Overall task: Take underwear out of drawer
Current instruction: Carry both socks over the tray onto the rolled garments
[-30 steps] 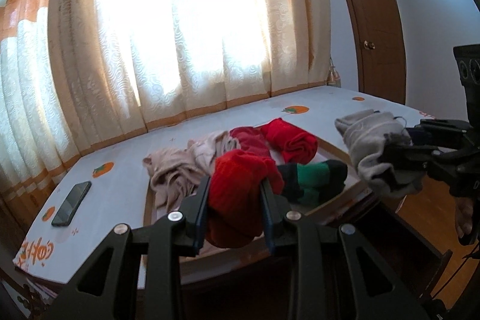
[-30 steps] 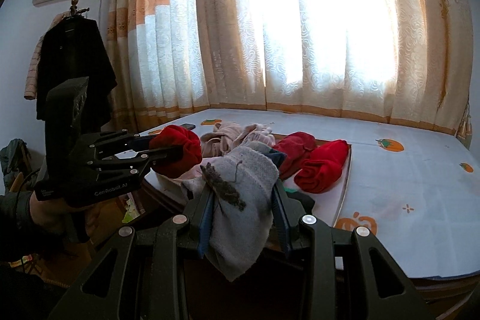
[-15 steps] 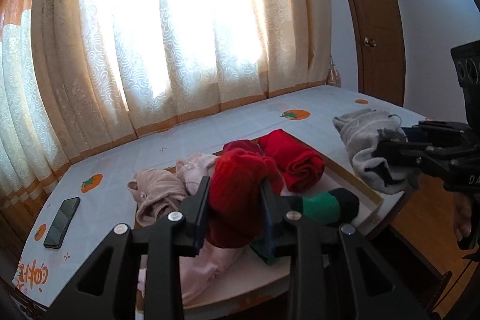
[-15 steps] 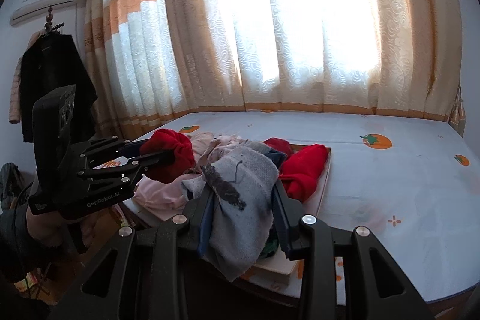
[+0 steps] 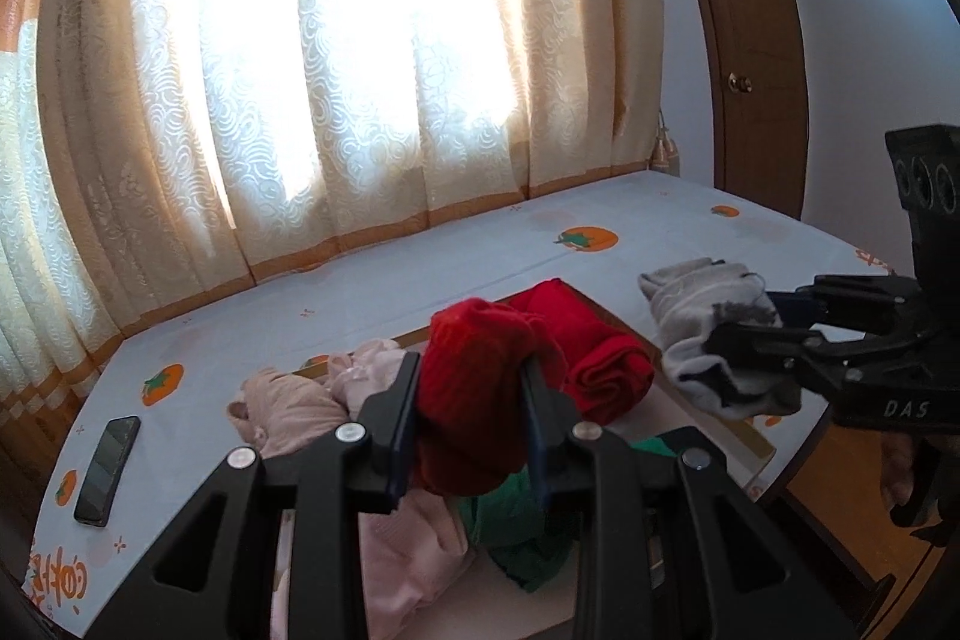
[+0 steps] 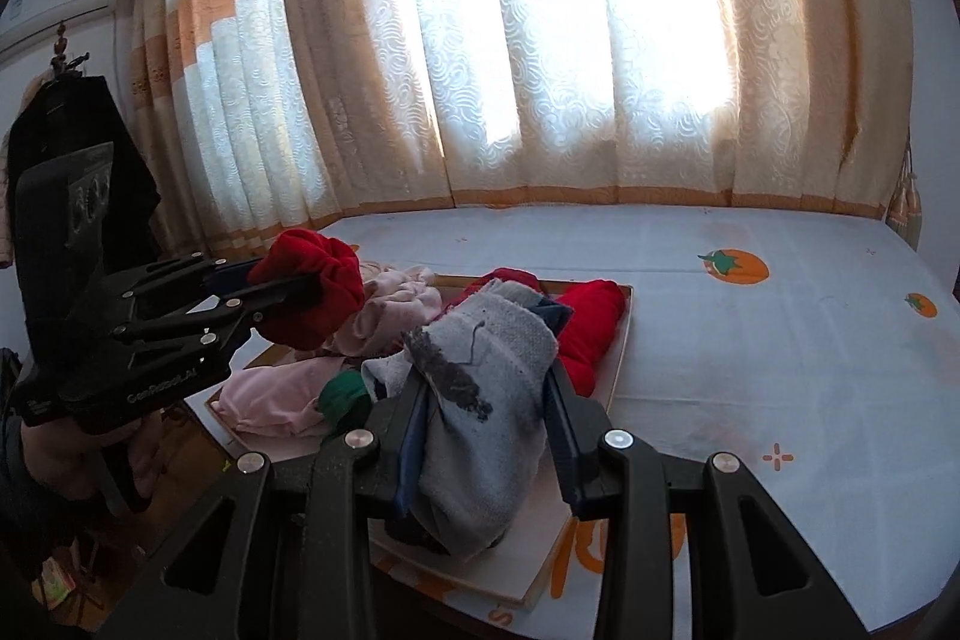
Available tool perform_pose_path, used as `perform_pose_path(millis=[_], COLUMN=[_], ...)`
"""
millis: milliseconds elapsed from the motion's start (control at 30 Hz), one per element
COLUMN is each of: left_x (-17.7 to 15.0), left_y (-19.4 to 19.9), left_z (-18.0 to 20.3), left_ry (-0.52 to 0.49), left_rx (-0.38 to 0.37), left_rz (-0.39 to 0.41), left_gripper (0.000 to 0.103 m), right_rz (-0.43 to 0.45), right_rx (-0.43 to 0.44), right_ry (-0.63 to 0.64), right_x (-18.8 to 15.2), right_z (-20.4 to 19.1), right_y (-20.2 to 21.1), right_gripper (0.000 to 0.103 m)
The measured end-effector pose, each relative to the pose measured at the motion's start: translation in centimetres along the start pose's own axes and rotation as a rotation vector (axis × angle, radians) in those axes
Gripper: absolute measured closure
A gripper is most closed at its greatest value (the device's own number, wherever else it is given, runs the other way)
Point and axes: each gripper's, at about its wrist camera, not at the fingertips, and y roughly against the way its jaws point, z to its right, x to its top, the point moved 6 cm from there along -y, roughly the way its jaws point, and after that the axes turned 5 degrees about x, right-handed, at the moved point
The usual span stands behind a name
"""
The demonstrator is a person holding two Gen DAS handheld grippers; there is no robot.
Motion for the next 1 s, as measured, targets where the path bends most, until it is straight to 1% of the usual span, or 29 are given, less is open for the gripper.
perform_pose_path(millis=[300, 533, 733, 1000], left_x=[0.1, 0.3, -0.1, -1.0], left_y=[-1.9, -2.6, -3.8, -4.8], left_z=[0.1, 0.1, 0.5, 0.8], left_ry=[0.004, 0.008, 0.014, 0.029], left_rx=[-0.008, -0.013, -0.042, -0.072], left_rz=[-0.042, -0.058, -0.104, -0.152], left_gripper=[0.074, 0.074, 0.074, 0.074], right_rz=[-0.024, -0.041, -0.079, -0.106], right_rx=[-0.018, -0.029, -0.039, -0.04], right_ry=[-0.012, -0.021, -0.037, -0.051], right_x=[0.4, 0.5, 0.1, -0.4], right_z=[0.6, 0.7, 0.9, 1.4], right_y=[-1.2, -1.7, -2.6, -3.3], right_gripper=[0.064, 0.064, 0.064, 0.064])
